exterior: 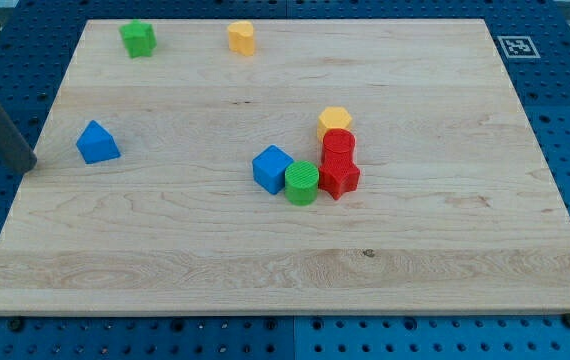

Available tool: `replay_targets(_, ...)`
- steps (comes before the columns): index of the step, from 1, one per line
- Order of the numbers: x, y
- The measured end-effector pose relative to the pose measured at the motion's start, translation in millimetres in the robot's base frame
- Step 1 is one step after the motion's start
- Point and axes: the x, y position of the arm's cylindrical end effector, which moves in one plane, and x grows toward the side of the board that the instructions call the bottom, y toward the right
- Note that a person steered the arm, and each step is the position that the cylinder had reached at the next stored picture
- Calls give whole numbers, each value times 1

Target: Slide the blue triangle towards the right side of the board

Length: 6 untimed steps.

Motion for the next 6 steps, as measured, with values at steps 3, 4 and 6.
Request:
replay_targets(3, -22, 64)
replay_targets(4, -1, 64)
replay_targets(6, 2, 94)
